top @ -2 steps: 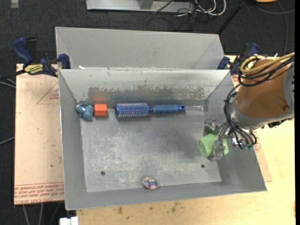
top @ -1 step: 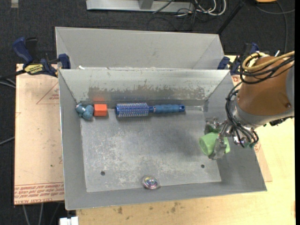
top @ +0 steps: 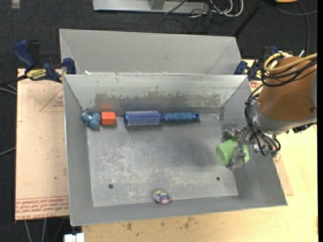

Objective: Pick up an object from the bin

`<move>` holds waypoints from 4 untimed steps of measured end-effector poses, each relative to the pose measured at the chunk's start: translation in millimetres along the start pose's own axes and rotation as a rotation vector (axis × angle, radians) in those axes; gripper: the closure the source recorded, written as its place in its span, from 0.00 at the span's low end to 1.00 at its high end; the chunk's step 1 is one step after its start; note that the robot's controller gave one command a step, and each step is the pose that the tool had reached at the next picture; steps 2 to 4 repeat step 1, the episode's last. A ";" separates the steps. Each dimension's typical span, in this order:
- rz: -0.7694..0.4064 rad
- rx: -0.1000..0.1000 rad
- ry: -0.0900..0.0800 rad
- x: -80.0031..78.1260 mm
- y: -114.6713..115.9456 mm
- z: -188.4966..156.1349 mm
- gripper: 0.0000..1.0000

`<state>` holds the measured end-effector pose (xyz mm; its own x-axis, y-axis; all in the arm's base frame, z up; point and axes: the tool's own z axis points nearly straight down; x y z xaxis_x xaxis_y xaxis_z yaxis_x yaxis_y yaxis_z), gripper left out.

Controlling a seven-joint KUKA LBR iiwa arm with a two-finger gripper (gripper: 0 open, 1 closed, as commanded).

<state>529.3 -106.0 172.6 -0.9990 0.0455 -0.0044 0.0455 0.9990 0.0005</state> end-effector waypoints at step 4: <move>0.002 0.000 -0.001 -1.3 0.0 -17.4 1.00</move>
Offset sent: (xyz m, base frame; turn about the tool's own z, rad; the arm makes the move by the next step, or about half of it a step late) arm 0.0000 0.0000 0.0169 0.0000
